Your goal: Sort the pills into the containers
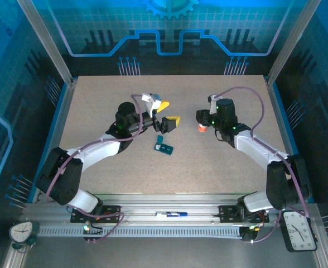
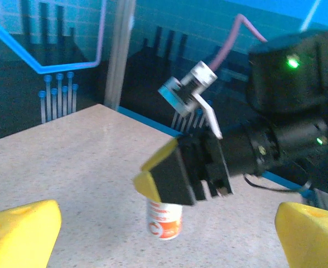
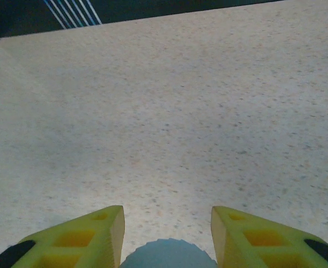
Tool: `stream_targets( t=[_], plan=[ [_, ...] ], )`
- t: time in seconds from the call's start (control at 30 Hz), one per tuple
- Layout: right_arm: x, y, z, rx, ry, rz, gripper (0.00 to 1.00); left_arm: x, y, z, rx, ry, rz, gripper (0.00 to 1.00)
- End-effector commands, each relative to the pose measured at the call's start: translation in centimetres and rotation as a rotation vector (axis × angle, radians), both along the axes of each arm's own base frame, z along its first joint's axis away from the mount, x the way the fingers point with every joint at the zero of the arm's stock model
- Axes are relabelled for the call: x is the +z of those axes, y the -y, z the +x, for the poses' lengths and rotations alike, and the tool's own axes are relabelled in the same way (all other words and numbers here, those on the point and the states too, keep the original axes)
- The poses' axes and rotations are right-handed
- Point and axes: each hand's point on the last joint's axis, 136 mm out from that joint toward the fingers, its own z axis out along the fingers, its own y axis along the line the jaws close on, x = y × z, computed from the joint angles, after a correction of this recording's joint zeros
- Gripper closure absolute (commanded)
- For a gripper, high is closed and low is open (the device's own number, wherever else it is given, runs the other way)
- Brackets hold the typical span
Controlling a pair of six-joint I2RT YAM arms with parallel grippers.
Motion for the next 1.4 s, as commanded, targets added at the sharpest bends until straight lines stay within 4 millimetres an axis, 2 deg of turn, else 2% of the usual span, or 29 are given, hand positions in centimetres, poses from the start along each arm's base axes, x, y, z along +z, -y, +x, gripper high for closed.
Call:
stream_targets(
  t=[0.0,0.5,0.7,0.77,0.97,1.13,1.2,1.3,1.37],
  plan=[
    [2.1,0.6,0.7,-0.073,0.189,-0.063,0.71,1.0,-1.9,1.1,0.129,0.054,0.009,0.01],
    [-4.9,-0.1,-1.8,-0.171,0.208,-0.090,0.67,2.8,-2.7,1.5,0.186,0.075,0.040,0.01],
    [-6.6,-0.2,-2.8,-0.180,0.191,-0.096,0.65,3.2,-2.9,1.4,0.195,0.080,0.036,0.01],
    [-7.1,-0.2,-3.2,-0.179,0.181,-0.098,0.62,3.3,-2.9,1.3,0.192,0.081,0.033,0.01],
    [-8.0,-0.1,-3.8,-0.180,0.156,-0.092,0.44,3.6,-2.8,1.2,0.187,0.081,0.024,0.01],
    [-7.7,0.0,-3.8,-0.182,0.155,-0.086,0.35,3.7,-2.8,1.1,0.182,0.082,0.031,0.01],
    [-6.9,0.0,-3.8,-0.178,0.164,-0.088,0.32,3.7,-2.8,1.1,0.184,0.082,0.035,0.01],
    [-4.2,-0.1,-3.8,-0.159,0.194,-0.075,0.27,3.7,-3.0,1.2,0.197,0.076,0.041,0.01],
    [-1.4,-0.3,-3.7,-0.137,0.218,-0.050,0.25,3.5,-3.2,1.5,0.217,0.058,0.046,0.01]
  ],
)
